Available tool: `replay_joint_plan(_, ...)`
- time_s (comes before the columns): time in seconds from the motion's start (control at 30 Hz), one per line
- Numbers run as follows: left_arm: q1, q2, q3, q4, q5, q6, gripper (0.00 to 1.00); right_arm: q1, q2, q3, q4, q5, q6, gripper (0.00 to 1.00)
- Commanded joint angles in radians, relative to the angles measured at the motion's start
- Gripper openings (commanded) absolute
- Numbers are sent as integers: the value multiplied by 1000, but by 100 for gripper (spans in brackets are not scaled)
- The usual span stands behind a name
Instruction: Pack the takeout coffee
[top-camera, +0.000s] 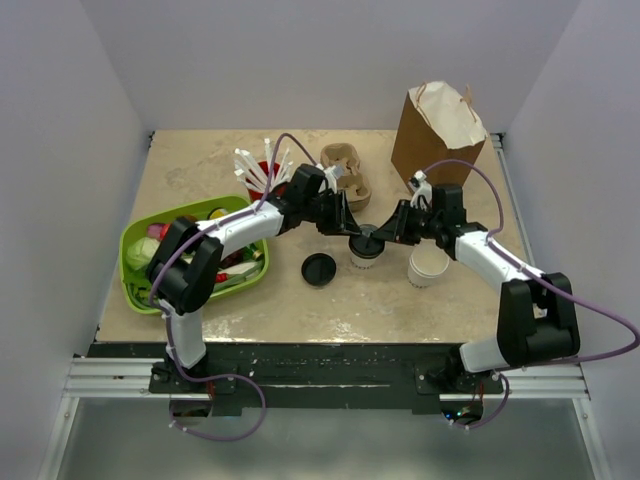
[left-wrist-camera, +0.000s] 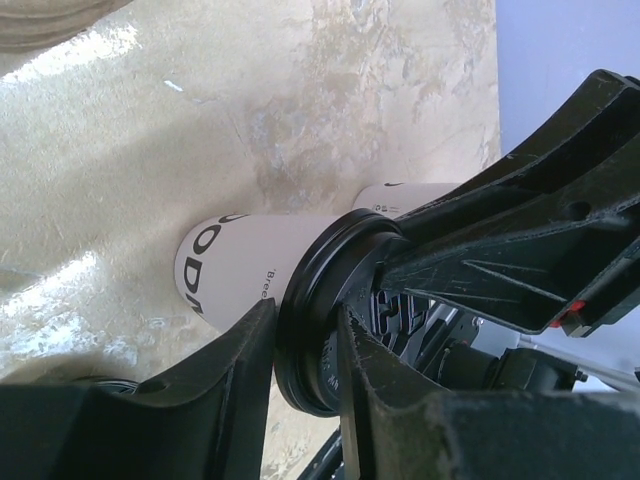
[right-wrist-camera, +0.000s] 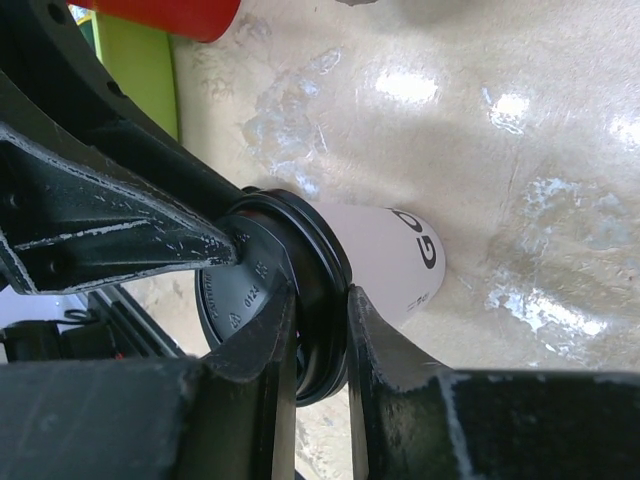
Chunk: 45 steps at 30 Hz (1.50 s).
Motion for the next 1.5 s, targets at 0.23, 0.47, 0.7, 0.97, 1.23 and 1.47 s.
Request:
replay_joint_plan(0.23,11,6,44,-117,-101,89,57,5,-34,73,-137,104,-28,40)
replay_joint_plan(0.47,12,-68,68,-74,-96,102,82,5,-77,178,-186,94,-62,57)
replay_joint_plan(0.7,11,-149,97,-76,-87,141,100,5,-140,277,-200,92,-108,76)
replay_joint_plan(0.97,12,-347,59,-140,-283,193,100,4,-269,333,-166,173,-123,98)
replay_joint_plan(1.23,14,-446,-7,-185,-404,196,99,2,-266,276,-76,-10,-120,98)
replay_joint_plan(1.47,14,-462,-103,-152,-409,162,100,15,-174,232,-175,18,-155,98)
